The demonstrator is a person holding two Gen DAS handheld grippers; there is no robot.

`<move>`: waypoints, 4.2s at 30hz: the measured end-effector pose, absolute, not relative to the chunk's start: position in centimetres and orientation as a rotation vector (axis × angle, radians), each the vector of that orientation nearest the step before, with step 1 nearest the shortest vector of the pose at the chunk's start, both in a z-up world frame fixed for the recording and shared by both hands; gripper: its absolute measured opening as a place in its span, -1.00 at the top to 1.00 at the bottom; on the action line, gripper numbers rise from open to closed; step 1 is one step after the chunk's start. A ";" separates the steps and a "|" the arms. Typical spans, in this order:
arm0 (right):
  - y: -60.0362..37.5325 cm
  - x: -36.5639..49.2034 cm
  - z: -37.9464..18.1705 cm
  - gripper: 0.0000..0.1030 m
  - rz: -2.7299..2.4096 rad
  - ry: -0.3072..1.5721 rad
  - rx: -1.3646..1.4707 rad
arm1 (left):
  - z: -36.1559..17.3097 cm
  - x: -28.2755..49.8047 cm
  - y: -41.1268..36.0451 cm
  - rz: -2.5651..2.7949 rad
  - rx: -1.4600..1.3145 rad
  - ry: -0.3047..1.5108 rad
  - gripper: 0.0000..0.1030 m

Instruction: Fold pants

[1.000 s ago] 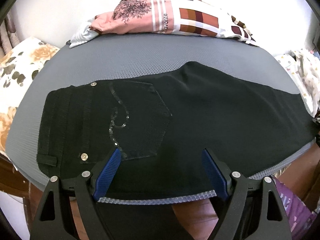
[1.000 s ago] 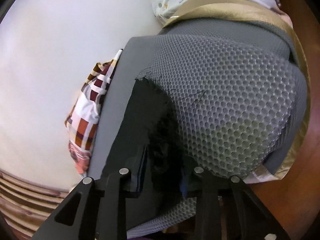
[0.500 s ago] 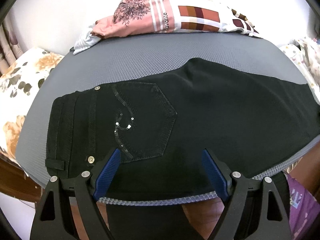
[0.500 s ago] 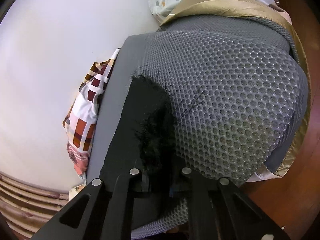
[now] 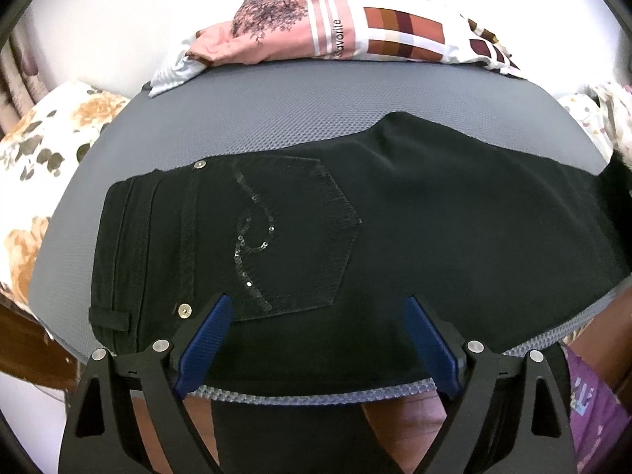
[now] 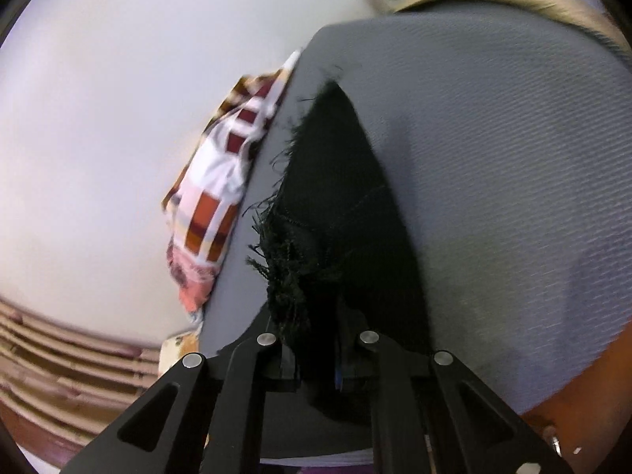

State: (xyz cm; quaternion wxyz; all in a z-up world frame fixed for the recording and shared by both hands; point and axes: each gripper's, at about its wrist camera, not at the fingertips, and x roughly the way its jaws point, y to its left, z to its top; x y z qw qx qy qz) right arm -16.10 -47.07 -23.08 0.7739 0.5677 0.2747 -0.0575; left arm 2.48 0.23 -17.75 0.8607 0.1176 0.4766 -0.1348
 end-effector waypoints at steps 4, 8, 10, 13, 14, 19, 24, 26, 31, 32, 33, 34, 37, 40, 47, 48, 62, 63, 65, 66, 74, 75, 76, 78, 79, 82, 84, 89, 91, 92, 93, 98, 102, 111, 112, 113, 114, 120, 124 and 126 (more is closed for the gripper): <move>-43.9 -12.7 -22.2 0.78 -0.027 0.643 1.200 | -17.8 2.9 0.8 -0.274 0.228 1.009 -0.73; -39.4 -8.9 -22.1 0.78 0.097 0.722 1.167 | -17.7 3.0 1.1 -0.266 0.214 1.011 -0.73; -37.1 -7.1 -22.3 0.78 0.146 0.769 1.147 | -17.7 3.1 1.2 -0.263 0.212 1.011 -0.73; -33.2 -4.8 -22.7 0.78 0.218 0.839 1.096 | -17.8 3.2 1.5 -0.254 0.210 1.013 -0.73; -32.1 -4.4 -22.7 0.78 0.232 0.856 1.075 | -17.8 3.3 1.5 -0.252 0.209 1.014 -0.73; -27.6 -2.9 -23.5 0.78 0.309 0.924 1.036 | -17.9 3.7 2.2 -0.242 0.180 1.027 -0.73; -24.9 -2.7 -23.7 0.78 0.360 0.958 0.980 | -18.0 3.9 2.4 -0.239 0.165 1.037 -0.73; -24.1 -2.4 -23.9 0.78 0.374 0.973 0.955 | -18.2 3.9 2.3 -0.241 0.170 1.042 -0.73; -22.5 -2.3 -24.5 0.77 0.402 1.010 0.914 | -18.5 4.0 2.2 -0.243 0.177 1.048 -0.73; -22.2 -2.2 -24.4 0.77 0.401 1.017 0.896 | -18.5 4.0 2.3 -0.243 0.176 1.049 -0.73; -22.0 -2.3 -24.5 0.77 0.404 1.021 0.880 | -18.5 4.0 2.3 -0.243 0.176 1.050 -0.73; -21.8 -2.4 -24.5 0.77 0.408 1.023 0.868 | -18.6 4.1 2.3 -0.242 0.174 1.052 -0.73; -21.3 -2.7 -24.3 0.77 0.421 1.028 0.840 | -18.7 4.2 2.5 -0.241 0.170 1.058 -0.73; -20.6 -2.9 -24.1 0.77 0.431 1.038 0.795 | -18.8 4.3 2.5 -0.237 0.168 1.061 -0.73; -18.9 -3.2 -23.5 0.74 0.426 1.047 0.645 | -18.8 4.3 2.5 -0.237 0.169 1.063 -0.73; -18.6 -3.2 -23.5 0.72 0.428 1.047 0.632 | -18.8 4.3 2.5 -0.237 0.169 1.063 -0.73; -25.0 -3.9 -23.0 0.48 0.533 0.892 0.997 | -18.4 4.2 2.7 -0.227 0.185 1.041 -0.73; -26.8 -4.5 -22.9 0.48 0.492 0.870 1.006 | -18.4 4.2 2.8 -0.228 0.178 1.044 -0.73; -28.9 -5.8 -23.1 0.48 0.458 0.852 1.032 | -18.5 4.3 2.8 -0.230 0.168 1.053 -0.73; -29.5 -6.4 -23.2 0.48 0.445 0.853 1.031 | -18.5 4.3 2.8 -0.231 0.165 1.056 -0.73; -25.4 -7.3 -22.4 0.48 0.483 0.912 0.860 | -18.4 4.3 2.9 -0.229 0.151 1.068 -0.73; -24.4 -7.1 -22.2 0.48 0.502 0.916 0.829 | -18.3 4.5 3.1 -0.230 0.138 1.077 -0.73; -23.1 -6.8 -21.9 0.48 0.521 0.928 0.786 | -18.0 4.6 3.6 -0.224 0.119 1.084 -0.73; -20.7 -6.2 -21.7 0.48 0.532 0.954 0.664 | -17.0 4.9 4.7 -0.207 0.085 1.081 -0.73; -19.3 -5.9 -21.7 0.48 0.531 0.970 0.589 | -16.3 5.1 5.5 -0.193 0.067 1.074 -0.73; -15.9 -5.5 -22.1 0.47 0.491 1.020 0.364 | -14.2 5.5 9.0 -0.142 -0.014 1.045 -0.73; -14.7 -5.4 -22.0 0.43 0.483 1.014 0.277 | -13.3 5.6 12.3 -0.115 -0.095 1.030 -0.73; -16.6 -5.8 -22.4 0.44 0.472 0.986 0.388 | -14.5 6.5 21.6 -0.119 -0.355 1.090 -0.73; -17.4 -5.8 -22.6 0.44 0.465 0.982 0.426 | -15.6 6.4 23.9 -0.150 -0.472 1.106 -0.73; -17.5 -5.6 -22.8 0.44 0.462 0.990 0.441 | -16.4 6.4 25.1 -0.171 -0.536 1.114 -0.73; -17.5 -5.7 -23.0 0.45 0.459 0.996 0.449 | -16.9 6.4 25.7 -0.180 -0.572 1.120 -0.73; -17.5 -5.6 -23.1 0.44 0.445 1.003 0.459 | -20.3 7.1 25.8 -0.311 -0.704 1.208 -0.73; -17.5 -5.5 -23.2 0.44 0.443 1.003 0.471 | -21.3 7.3 25.0 -0.393 -0.770 1.223 -0.72; -17.8 -5.5 -23.3 0.44 0.440 1.004 0.498 | -22.2 9.0 24.5 -0.514 -0.811 1.180 -0.72; -17.8 -5.5 -23.3 0.44 0.440 1.004 0.499 | -22.6 9.1 24.7 -0.558 -0.842 1.176 -0.72; -17.9 -5.5 -23.4 0.44 0.440 1.004 0.503 | -22.7 9.1 25.0 -0.584 -0.870 1.156 -0.72; -17.9 -5.5 -23.4 0.44 0.439 1.004 0.506 | -23.0 9.1 25.2 -0.618 -0.902 1.143 -0.72; -18.0 -5.3 -23.5 0.40 0.436 1.002 0.525 | -23.3 9.1 25.9 -0.817 -1.030 1.037 -0.73; -18.0 -5.3 -23.4 0.32 0.442 0.998 0.536 | -22.0 9.1 25.2 -0.841 -0.926 1.029 -0.73; -18.0 -5.2 -23.4 0.30 0.441 0.998 0.535 | -22.8 9.1 24.8 -0.783 -0.865 1.086 -0.73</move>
